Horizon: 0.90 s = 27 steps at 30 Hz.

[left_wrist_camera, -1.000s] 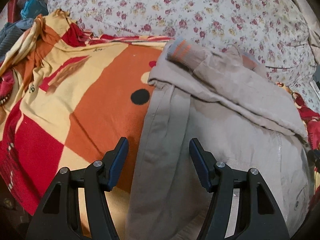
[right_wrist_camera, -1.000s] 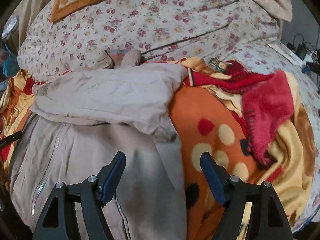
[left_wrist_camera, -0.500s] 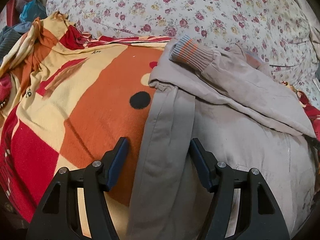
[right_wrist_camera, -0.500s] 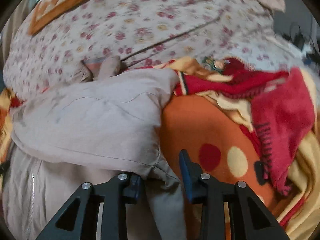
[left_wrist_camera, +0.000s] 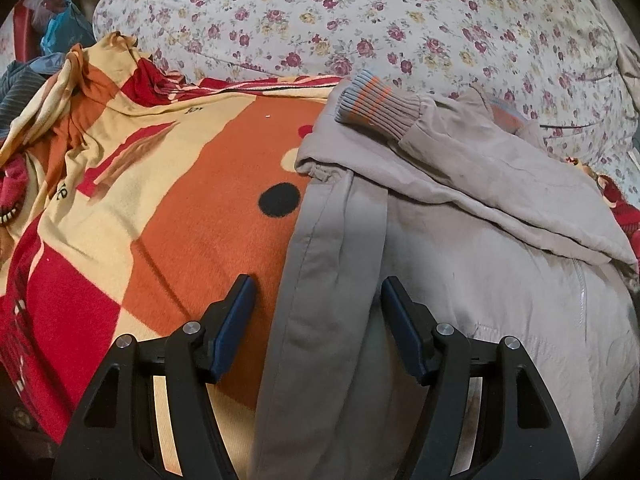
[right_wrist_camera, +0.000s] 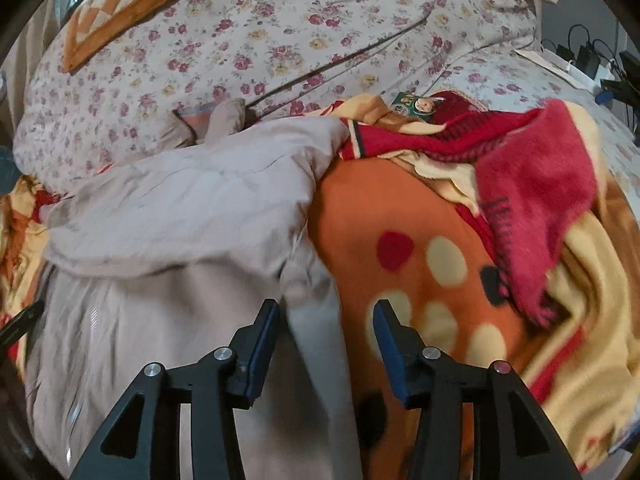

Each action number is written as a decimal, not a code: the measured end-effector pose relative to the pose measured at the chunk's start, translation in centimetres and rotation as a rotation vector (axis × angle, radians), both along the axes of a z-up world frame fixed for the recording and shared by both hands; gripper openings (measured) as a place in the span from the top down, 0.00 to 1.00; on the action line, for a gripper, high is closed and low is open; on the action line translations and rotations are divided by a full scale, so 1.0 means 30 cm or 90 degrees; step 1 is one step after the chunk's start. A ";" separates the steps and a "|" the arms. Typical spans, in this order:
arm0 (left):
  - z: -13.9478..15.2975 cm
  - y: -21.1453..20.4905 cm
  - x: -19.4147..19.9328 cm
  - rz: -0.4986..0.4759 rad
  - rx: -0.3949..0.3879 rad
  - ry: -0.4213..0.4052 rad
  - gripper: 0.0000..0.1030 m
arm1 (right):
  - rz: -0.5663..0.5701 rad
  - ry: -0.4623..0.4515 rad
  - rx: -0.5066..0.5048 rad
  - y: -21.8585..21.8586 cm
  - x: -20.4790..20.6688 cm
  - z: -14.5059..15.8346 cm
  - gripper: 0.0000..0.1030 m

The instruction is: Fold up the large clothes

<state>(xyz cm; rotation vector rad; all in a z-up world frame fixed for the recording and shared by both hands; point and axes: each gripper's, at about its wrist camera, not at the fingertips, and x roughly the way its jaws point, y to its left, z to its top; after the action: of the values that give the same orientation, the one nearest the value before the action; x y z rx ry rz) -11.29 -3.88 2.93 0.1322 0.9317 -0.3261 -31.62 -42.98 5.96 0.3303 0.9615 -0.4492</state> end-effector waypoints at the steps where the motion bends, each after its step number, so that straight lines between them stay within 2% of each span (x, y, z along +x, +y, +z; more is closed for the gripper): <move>1: 0.000 0.000 -0.004 -0.001 0.001 0.000 0.36 | 0.003 -0.005 0.010 0.007 -0.026 0.013 0.52; 2: 0.001 0.002 -0.010 -0.004 0.003 0.001 0.36 | 0.006 -0.011 0.019 0.013 -0.047 0.023 0.48; 4: 0.009 0.007 -0.023 -0.013 0.006 0.013 0.36 | 0.012 -0.025 0.036 0.029 -0.104 0.047 0.28; 8: 0.037 0.029 -0.089 -0.055 -0.015 0.036 0.36 | 0.038 -0.019 0.037 0.060 -0.204 0.074 0.27; 13: 0.041 0.069 -0.181 -0.063 -0.005 0.045 0.36 | 0.048 -0.023 0.059 0.056 -0.270 0.061 0.27; 16: 0.050 0.109 -0.223 -0.053 -0.013 0.047 0.36 | 0.062 -0.030 0.066 0.069 -0.264 0.048 0.27; 21: 0.043 0.161 -0.271 -0.032 -0.008 0.052 0.36 | 0.090 -0.046 0.040 0.125 -0.224 0.063 0.27; 27: 0.032 0.186 -0.297 -0.018 -0.007 0.055 0.36 | 0.133 -0.009 0.014 0.204 -0.220 0.056 0.27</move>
<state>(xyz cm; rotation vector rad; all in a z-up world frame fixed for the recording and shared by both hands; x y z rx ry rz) -20.19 1.71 3.90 0.1228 1.0137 -0.3656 -38.21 -36.86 7.64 0.2500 0.9759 -0.2452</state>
